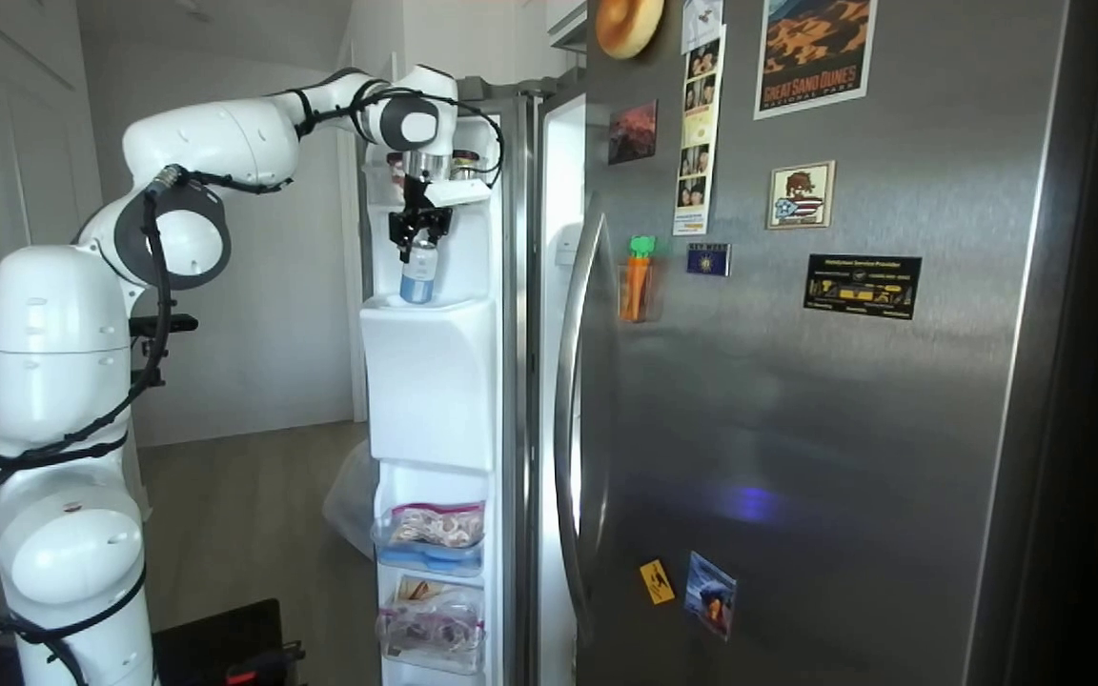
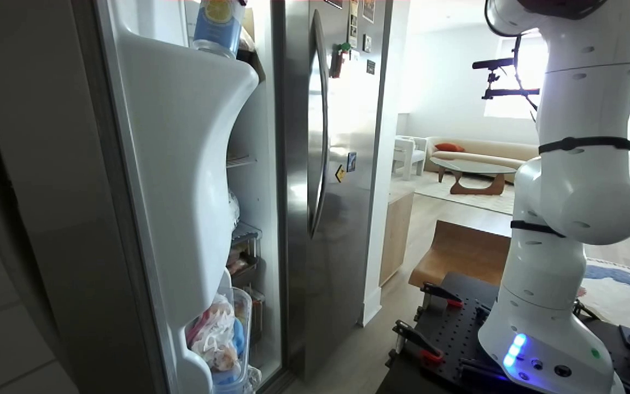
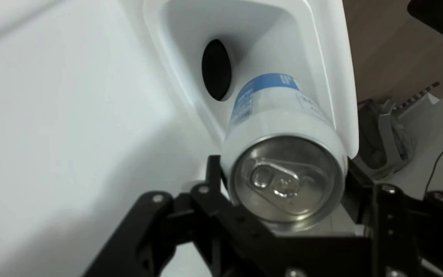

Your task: Take the can from the chair and put it on the second shelf in the fridge

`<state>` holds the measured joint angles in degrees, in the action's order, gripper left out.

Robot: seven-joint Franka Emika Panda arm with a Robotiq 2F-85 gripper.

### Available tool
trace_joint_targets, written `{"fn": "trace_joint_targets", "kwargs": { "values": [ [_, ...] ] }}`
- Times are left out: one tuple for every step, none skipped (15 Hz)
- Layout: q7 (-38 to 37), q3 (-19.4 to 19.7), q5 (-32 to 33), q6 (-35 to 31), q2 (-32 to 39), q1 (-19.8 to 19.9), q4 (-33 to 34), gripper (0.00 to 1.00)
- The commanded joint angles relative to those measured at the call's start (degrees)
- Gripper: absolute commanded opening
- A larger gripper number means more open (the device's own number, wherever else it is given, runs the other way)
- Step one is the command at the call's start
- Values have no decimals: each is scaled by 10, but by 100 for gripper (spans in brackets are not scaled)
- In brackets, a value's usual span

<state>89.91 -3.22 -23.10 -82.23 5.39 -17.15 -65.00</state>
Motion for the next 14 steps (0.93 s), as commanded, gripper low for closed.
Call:
{"fn": "trace_joint_targets", "kwargs": {
  "values": [
    [0, -5, 29, -39, -6, -10, -12, 47],
    [1, -6, 40, -43, -6, -13, -12, 47],
    [1, -6, 53, -47, -6, -15, -12, 47],
    [-1, -7, 60, -49, -6, -17, -12, 47],
    [-2, -7, 69, -52, -7, -19, -12, 79],
    [-3, -6, 74, -54, -7, -21, -13, 82],
    [-3, -6, 79, -52, -7, -22, -13, 96],
    [-3, -6, 82, -52, -8, -22, -13, 97],
    [-4, -6, 85, -53, -9, -23, -14, 96],
    [-4, -7, 87, -53, -10, -23, -15, 98],
    [-4, -6, 88, -51, -11, -23, -17, 100],
    [-5, -6, 89, -51, -11, -23, -18, 100],
    [-5, -6, 90, -51, -11, -23, -17, 100],
    [-4, -6, 92, -50, -10, -23, -14, 100]
  ]
}}
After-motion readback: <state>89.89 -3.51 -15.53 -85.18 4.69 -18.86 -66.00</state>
